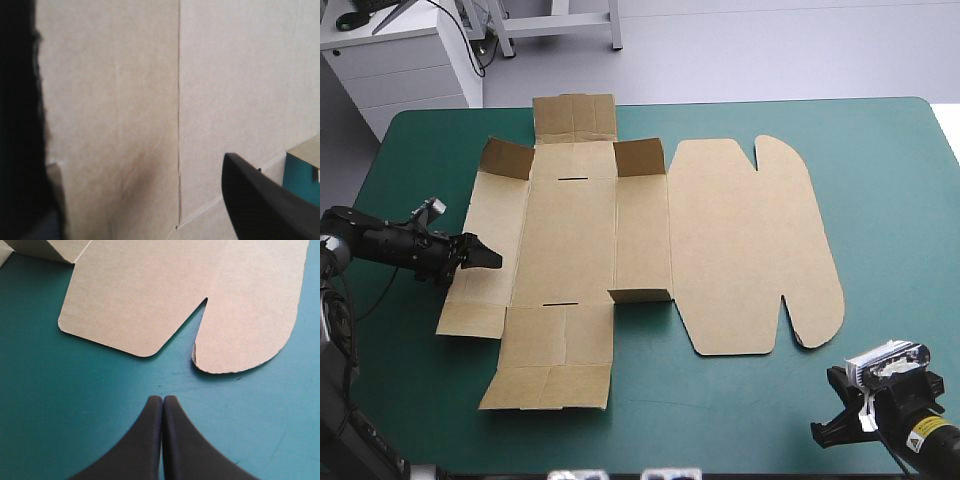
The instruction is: Fold the box
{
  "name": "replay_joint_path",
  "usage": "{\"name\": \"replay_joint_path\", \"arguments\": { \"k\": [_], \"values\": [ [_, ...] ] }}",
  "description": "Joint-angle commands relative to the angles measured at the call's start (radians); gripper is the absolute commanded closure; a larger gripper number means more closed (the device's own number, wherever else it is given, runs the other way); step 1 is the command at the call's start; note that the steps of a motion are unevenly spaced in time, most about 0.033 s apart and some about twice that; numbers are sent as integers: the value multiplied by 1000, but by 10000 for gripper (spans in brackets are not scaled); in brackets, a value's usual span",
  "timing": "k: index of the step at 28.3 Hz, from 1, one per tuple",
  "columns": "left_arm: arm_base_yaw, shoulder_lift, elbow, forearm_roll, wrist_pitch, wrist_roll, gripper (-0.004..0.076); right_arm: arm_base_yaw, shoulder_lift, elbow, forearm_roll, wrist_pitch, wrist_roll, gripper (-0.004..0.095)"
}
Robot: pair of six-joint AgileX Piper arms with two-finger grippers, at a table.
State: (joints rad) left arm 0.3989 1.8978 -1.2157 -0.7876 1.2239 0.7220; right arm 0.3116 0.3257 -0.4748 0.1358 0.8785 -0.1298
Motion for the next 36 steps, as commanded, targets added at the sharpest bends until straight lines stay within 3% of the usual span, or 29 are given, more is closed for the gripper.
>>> {"name": "replay_joint_path", "arguments": {
  "k": [1, 5, 9, 17, 30, 36],
  "values": [
    [-40, 4, 20, 53, 72, 2, 219, 1, 9, -25, 2, -67, -4, 927],
    [-47, 4, 20, 53, 72, 2, 250, 1, 9, -25, 2, -67, -4, 927],
    [-47, 4, 20, 49, 72, 2, 336, 1, 9, -25, 2, -67, -4, 927],
    [-65, 4, 20, 42, 54, 8, 724, 1, 9, -25, 2, -67, -4, 927],
    [-90, -24, -15, -93, 71, 92, 731, 1, 9, -25, 2, -67, -4, 927],
    [-288, -157, -194, 98, 69, 35, 731, 1, 9, -25, 2, -67, -4, 927]
  ]
}}
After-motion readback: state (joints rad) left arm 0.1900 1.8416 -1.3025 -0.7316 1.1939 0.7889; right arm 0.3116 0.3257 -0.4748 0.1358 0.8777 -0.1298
